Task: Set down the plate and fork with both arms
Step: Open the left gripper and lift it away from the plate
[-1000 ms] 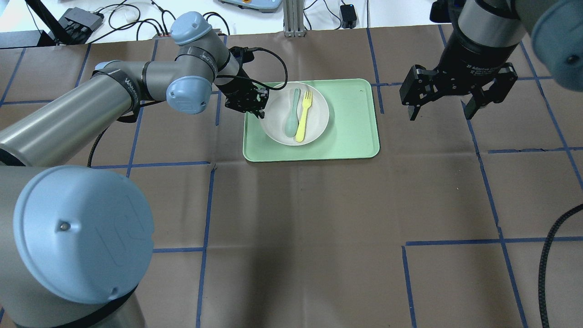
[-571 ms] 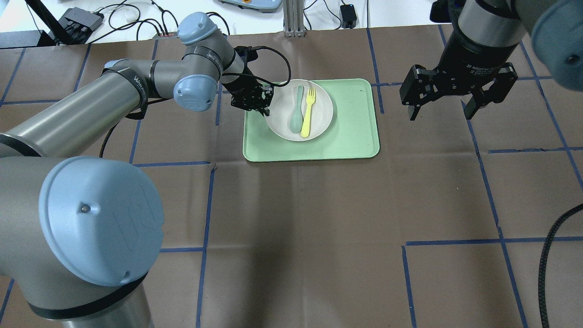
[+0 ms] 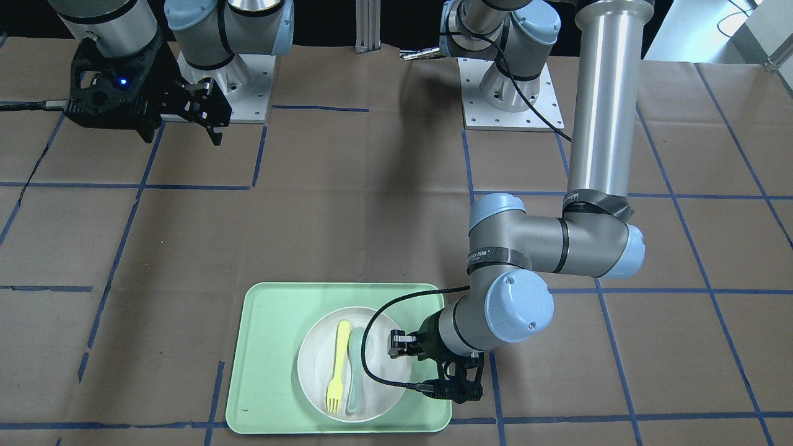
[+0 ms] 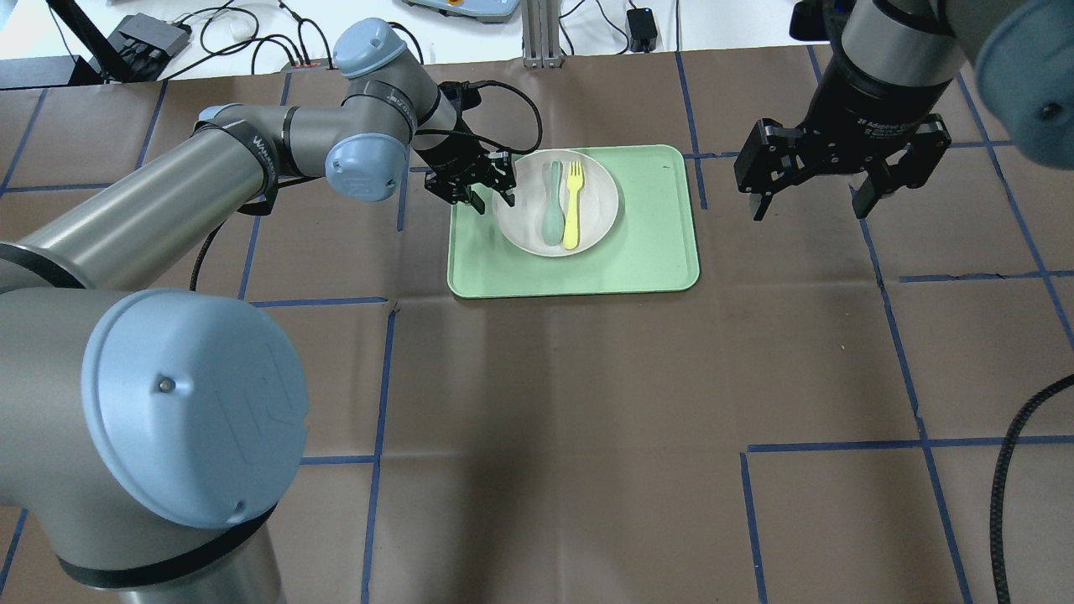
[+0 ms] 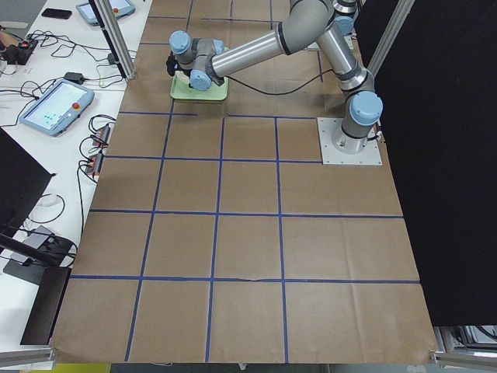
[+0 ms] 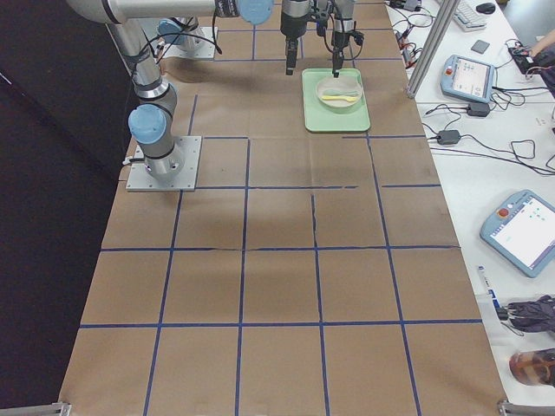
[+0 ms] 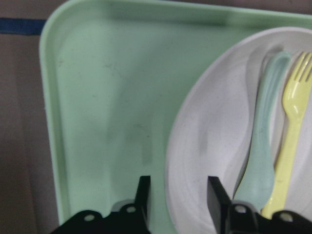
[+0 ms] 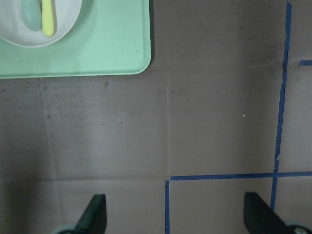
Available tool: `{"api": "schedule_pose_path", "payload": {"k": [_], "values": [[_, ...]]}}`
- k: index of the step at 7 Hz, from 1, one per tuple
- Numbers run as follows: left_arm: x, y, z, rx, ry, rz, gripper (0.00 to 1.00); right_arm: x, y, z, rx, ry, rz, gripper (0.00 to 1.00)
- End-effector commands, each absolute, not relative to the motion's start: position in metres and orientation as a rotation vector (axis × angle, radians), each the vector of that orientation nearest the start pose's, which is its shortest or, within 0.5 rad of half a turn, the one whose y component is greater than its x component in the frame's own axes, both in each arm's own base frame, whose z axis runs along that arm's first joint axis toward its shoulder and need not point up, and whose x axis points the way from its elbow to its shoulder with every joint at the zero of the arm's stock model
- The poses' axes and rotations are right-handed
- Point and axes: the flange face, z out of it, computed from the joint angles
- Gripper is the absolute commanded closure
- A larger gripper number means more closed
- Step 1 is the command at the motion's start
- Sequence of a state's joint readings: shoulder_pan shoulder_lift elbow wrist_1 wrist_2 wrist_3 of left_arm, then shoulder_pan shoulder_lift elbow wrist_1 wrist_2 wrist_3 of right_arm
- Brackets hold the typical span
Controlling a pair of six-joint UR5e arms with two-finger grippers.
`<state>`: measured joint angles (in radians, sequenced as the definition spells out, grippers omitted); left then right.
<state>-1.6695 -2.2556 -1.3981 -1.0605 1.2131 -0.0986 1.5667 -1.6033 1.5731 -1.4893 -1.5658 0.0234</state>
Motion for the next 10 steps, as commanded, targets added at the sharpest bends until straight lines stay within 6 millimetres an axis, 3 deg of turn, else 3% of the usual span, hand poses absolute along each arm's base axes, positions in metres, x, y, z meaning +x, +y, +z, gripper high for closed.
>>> {"api": "schedule_pose_path", "payload": {"k": [1, 3, 6, 7, 9, 10], "values": [[-0.238, -0.675, 0.264, -0.013, 3.486, 0.075, 0.01, 0.133, -0.473, 0.496, 0.051, 3.135, 0.077, 0.0], [-0.226, -0.639, 0.362, 0.013, 3.325, 0.084, 0.01, 0.133, -0.473, 0.497, 0.024, 3.143, 0.063, 0.0], [-0.222, -0.54, 0.495, 0.216, 3.141, 0.047, 0.01, 0.134, -0.478, 0.5, 0.029, 3.134, 0.048, 0.0], [-0.215, -0.512, 0.512, 0.34, 3.125, 0.068, 0.01, 0.136, -0.489, 0.498, 0.024, 3.135, -0.014, 0.0], [-0.214, -0.479, 0.5, 0.327, 3.126, 0.116, 0.0, 0.153, -0.515, 0.5, 0.013, 3.097, -0.064, 0.0], [-0.207, -0.457, 0.486, 0.312, 3.122, 0.152, 0.0, 0.174, -0.536, 0.496, 0.02, 3.094, -0.056, 0.0]]}}
